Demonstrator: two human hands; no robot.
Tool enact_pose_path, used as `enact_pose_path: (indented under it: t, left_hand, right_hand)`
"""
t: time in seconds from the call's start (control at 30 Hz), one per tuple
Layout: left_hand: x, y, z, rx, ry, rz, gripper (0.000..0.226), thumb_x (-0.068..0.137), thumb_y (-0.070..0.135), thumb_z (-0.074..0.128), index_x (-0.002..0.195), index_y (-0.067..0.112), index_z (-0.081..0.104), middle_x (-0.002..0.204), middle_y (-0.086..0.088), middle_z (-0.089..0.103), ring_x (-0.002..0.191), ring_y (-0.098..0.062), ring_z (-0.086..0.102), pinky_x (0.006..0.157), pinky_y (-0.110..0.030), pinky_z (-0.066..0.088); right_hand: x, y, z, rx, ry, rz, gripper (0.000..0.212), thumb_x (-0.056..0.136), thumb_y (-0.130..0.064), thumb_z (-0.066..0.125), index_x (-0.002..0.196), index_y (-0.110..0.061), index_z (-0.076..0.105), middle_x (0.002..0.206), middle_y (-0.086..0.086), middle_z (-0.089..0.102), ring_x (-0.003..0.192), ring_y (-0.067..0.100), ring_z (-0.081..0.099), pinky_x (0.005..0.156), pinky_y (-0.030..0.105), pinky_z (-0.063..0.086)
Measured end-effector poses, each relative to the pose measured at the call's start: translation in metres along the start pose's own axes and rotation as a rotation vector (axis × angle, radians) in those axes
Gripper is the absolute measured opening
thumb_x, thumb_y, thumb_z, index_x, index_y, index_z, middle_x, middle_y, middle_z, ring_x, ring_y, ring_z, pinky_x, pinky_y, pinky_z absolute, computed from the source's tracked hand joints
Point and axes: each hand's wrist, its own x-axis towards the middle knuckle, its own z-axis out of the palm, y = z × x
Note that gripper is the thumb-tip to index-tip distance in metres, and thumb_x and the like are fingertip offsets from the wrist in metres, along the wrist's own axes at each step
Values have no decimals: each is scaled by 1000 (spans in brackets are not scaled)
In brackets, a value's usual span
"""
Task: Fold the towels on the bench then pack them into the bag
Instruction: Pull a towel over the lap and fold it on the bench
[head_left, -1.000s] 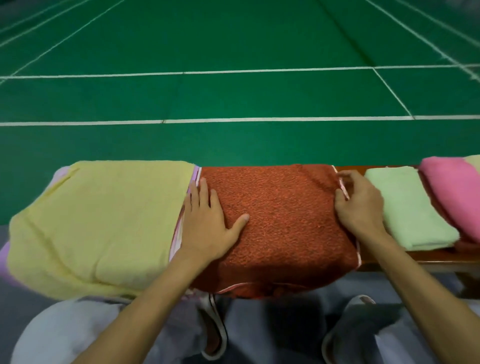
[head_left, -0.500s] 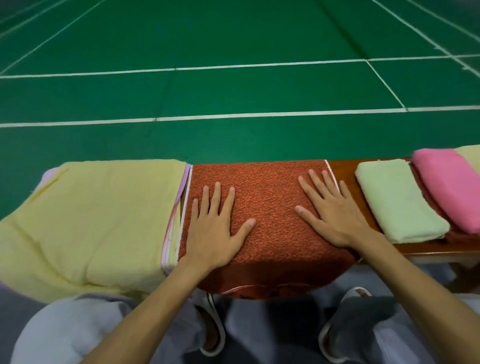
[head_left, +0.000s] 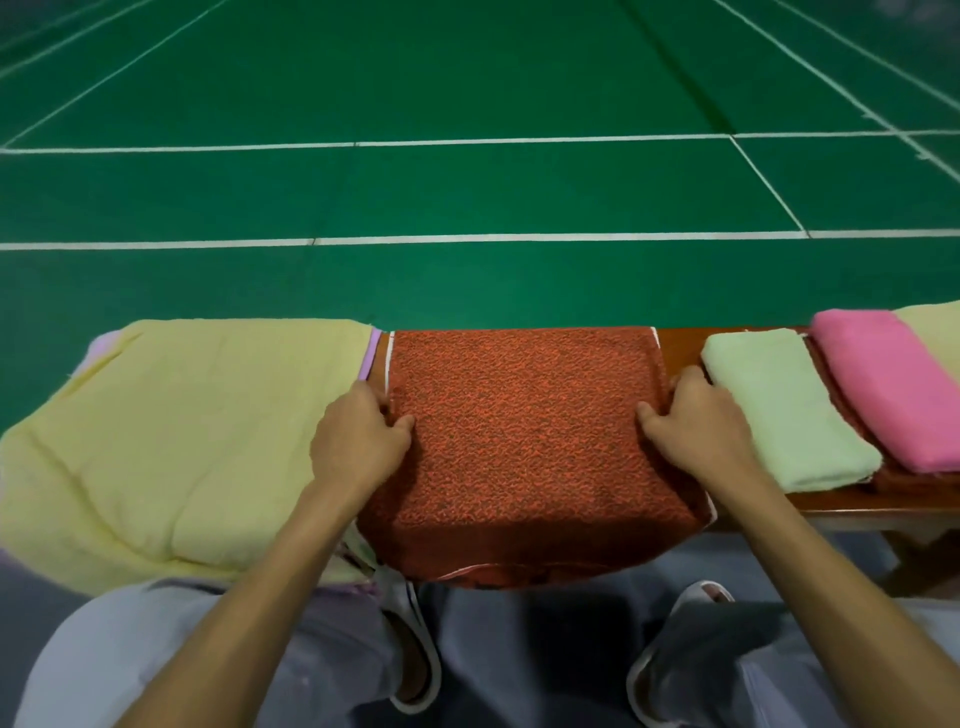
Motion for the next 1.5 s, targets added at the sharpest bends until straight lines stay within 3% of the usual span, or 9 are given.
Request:
enact_pose_path:
  t: [0.23,0.4,0.53,0.8,0.97,1.07,1.27,1.4,1.5]
  left_hand:
    - [11,-6,-9,-557,-212,-89,24,86,11,80,78,6,58,83,-18,71,78,-29,67,77,-41,53]
    - [12,-5,-52,-931,-456,-83,53,79,-2,80,126,15,61,97,-23,76,75,-23,73,64,-26,58]
    - [15,-13,-84,-912,-552,117,71,57,37,98,118,8,75,98,-20,77,82,-17,73,72,-22,58]
    - [19,-15,-97,-900,-471,203,43,67,30,91,105,12,81,103,-29,74,84,-19,73,79,-24,59]
    - [20,-19,-104,-693,-545,272,59,57,43,96,108,17,81,86,-32,71,85,-24,63,87,-29,55]
    - [21,-17,-101,-440,-410,299,36,66,36,96,95,20,83,75,-17,74,71,-18,60,77,-34,48]
    - [27,8,-106,-332,-186,312,5,85,17,83,85,17,78,57,-7,71,50,-22,69,60,-26,50]
    - [54,43,-122,-675,-98,287,7,99,12,67,95,10,61,57,-9,71,39,-13,61,40,-18,45]
    - [70,67,-143,-998,-138,361,16,103,12,59,92,24,56,90,-15,78,69,-23,77,57,-25,59]
  right_hand:
    - [1,9,-27,581,-228,-16,14,94,-11,70,98,-8,57,70,6,64,67,25,64,59,33,48]
    - [-5,23,-58,1186,-439,-154,65,91,13,61,139,-28,49,73,4,75,62,12,70,60,21,56]
    - [3,32,-75,1251,-347,-221,38,77,-12,76,114,-7,73,94,8,79,83,10,70,82,18,57]
    - [7,43,-92,1136,-441,-319,45,74,-2,78,119,-5,70,105,15,75,93,18,71,91,27,56]
    - [6,46,-101,749,-327,-363,59,59,-76,81,106,-40,78,88,29,73,83,14,58,83,30,51]
    - [3,36,-110,566,-279,-426,6,85,-36,81,88,-31,80,75,29,68,65,8,54,65,24,47]
    - [12,25,-126,578,-182,-325,12,91,-6,72,98,-12,80,50,16,65,31,11,46,37,16,36]
    - [45,-1,-136,935,-104,-213,11,96,-5,65,102,-8,73,81,20,75,48,20,70,42,21,51]
    - [67,-23,-151,1203,-29,-242,15,89,-12,72,103,-8,73,89,8,79,83,27,77,70,31,64]
